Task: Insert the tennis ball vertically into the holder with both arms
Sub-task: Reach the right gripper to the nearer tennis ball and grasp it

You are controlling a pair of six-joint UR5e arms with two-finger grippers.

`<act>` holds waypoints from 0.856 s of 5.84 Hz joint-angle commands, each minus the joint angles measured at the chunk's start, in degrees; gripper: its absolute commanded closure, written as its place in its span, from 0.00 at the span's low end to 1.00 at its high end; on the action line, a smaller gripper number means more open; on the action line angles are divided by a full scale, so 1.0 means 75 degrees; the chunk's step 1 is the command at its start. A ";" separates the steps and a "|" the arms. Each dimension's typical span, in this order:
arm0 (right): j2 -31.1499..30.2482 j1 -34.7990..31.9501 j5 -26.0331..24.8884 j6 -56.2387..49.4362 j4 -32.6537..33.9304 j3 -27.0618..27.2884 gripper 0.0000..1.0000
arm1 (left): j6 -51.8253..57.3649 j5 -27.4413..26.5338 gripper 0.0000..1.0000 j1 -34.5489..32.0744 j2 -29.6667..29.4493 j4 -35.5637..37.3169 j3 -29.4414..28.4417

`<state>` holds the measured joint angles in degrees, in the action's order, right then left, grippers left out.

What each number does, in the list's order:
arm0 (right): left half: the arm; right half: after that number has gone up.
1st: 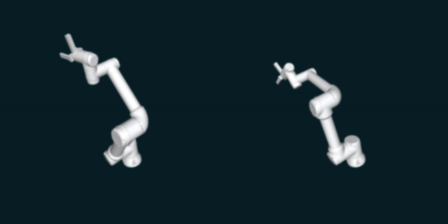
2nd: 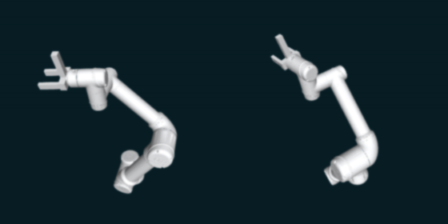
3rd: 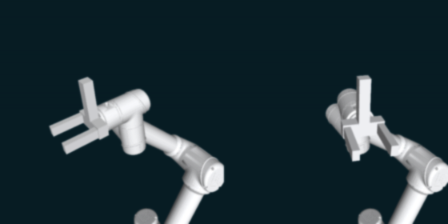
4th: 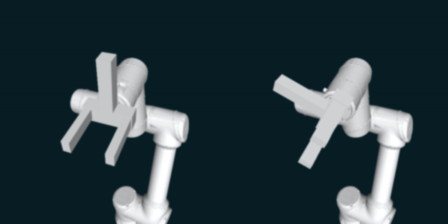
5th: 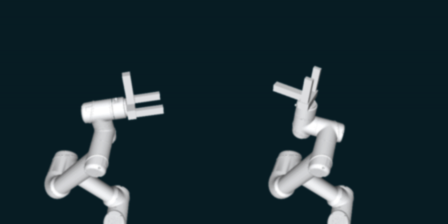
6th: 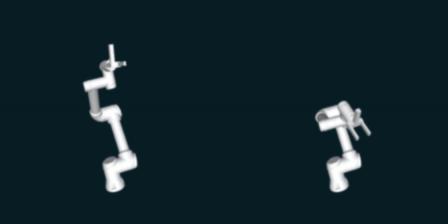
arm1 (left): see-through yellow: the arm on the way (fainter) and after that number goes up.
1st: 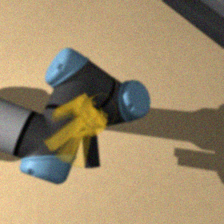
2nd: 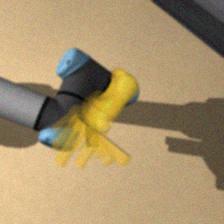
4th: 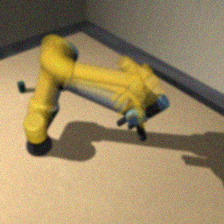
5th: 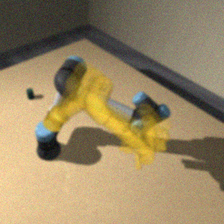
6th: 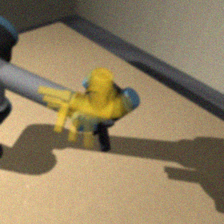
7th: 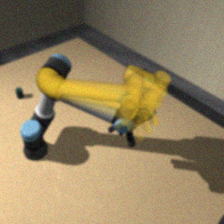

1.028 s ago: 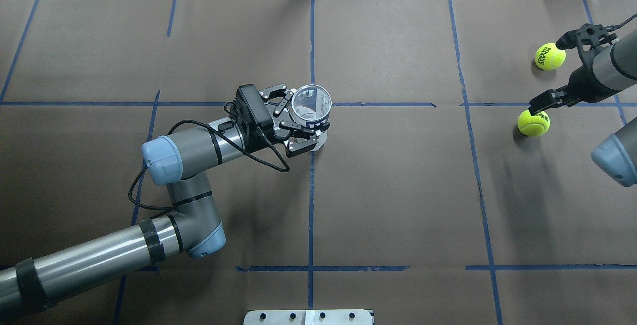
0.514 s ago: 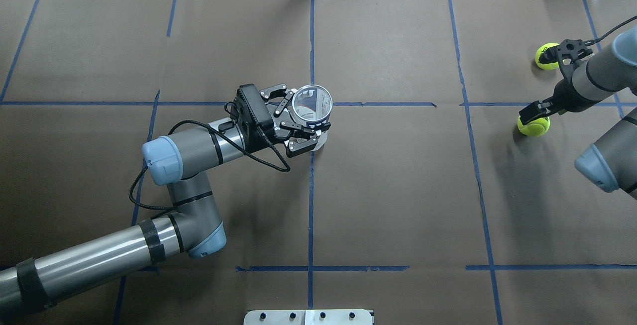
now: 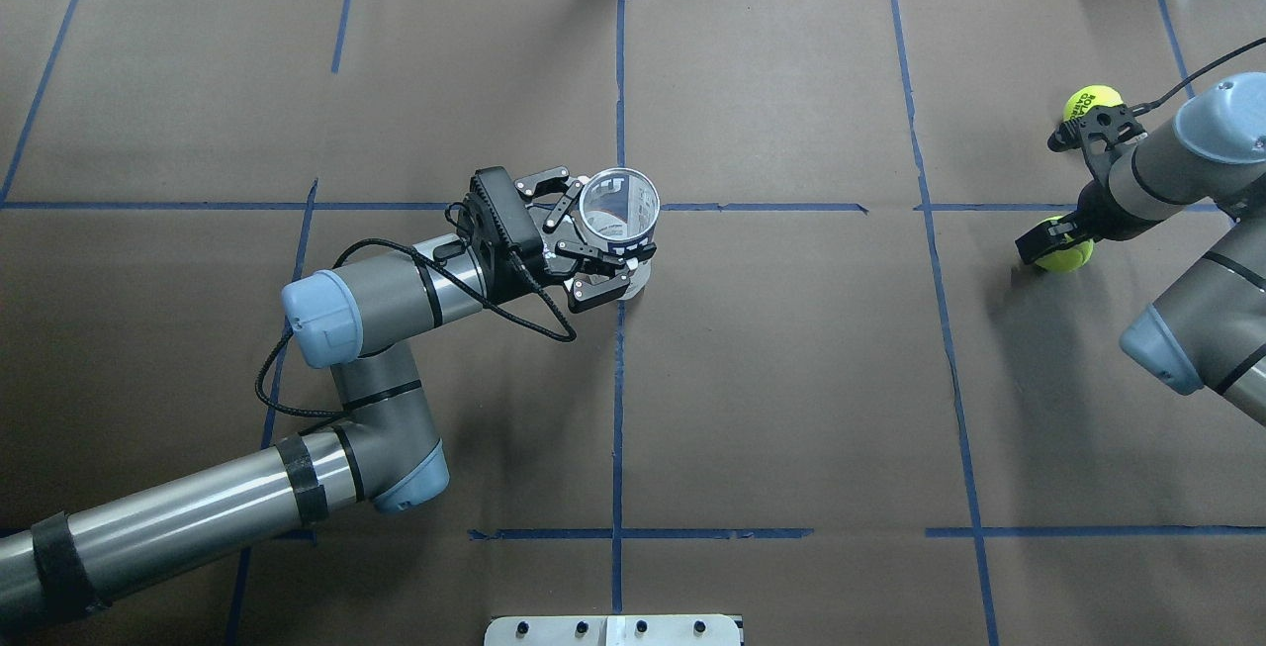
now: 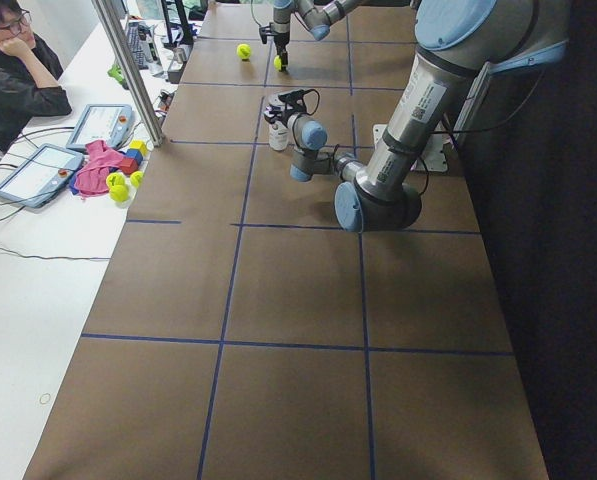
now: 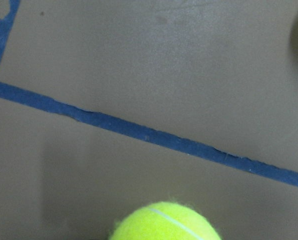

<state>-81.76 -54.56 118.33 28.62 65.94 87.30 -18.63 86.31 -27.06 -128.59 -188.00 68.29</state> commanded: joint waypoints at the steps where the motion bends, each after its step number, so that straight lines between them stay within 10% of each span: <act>1: 0.0003 0.0010 0.0042 0.0109 -0.0085 0.0077 0.84 | -0.0012 0.0000 0.16 -0.0001 0.0001 0.0000 0.0000; 5: 0.0479 0.0079 0.0568 0.2609 0.0741 0.2264 0.91 | -0.0012 0.0000 0.16 0.0011 0.0001 0.0000 0.0000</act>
<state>-80.61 -54.26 121.62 42.16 68.29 100.24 -18.71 86.31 -27.05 -128.59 -188.04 68.29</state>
